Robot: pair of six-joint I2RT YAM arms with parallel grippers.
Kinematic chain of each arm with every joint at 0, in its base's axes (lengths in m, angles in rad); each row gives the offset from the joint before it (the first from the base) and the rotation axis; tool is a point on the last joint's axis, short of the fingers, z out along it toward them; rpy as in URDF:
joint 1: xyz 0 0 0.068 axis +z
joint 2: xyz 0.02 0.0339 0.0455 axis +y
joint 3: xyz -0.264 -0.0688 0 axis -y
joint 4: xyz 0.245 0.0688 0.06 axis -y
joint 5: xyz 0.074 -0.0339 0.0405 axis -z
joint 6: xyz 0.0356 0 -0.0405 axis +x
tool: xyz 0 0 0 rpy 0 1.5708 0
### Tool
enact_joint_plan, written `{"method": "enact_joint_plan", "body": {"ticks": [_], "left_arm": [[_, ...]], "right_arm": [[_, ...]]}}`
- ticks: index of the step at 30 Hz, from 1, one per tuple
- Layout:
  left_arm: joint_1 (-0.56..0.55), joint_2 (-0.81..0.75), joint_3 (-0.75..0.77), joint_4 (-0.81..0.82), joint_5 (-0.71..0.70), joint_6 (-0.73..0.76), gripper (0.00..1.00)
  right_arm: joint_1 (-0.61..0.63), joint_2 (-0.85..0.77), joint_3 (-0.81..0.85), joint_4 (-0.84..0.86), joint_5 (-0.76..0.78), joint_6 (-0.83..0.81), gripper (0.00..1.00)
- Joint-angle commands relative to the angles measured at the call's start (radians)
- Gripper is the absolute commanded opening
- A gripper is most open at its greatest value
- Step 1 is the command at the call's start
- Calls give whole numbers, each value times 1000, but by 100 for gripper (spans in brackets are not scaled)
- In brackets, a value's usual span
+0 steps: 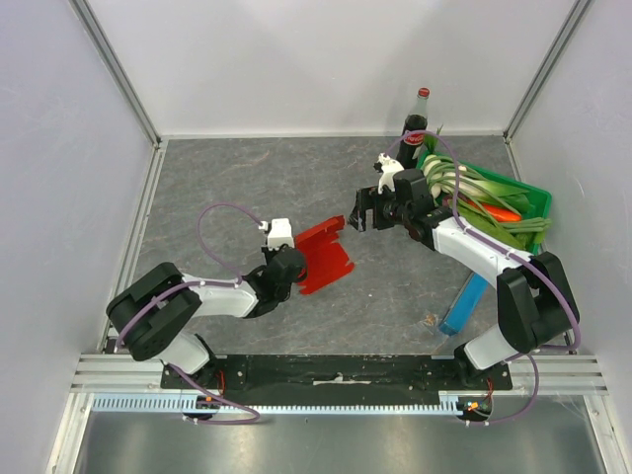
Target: Fold the paper box
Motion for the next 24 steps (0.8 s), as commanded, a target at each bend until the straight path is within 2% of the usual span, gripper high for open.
{"method": "enact_joint_plan", "body": {"ticks": [1,6,10,12,16,19,21,24], "left_arm": [[-10,32,40,33,-124,29,26],[-10,61,52,70,-150,60,20],[-10,73,54,104,-158,98,8],[-10,65,61,102,-131,127,6],[-10,3,78,-5,-48,155,2],[-8,-76,80,-111,-6,148,2],[-8,-128,72,-155,35,149,2],[-8,-194,71,-209,80,140,2]], "right_arm": [[-3,-25,1,-6,38,-40,90],[-3,-41,2,-17,44,-53,89],[-3,-41,-2,-32,41,-71,89],[-3,-48,-1,-49,50,-86,89],[-4,-90,21,-164,26,-135,88],[-1,-143,18,-236,-61,-125,82],[25,-176,16,-279,-75,-114,76],[88,-225,22,-343,-48,-62,76]]}}
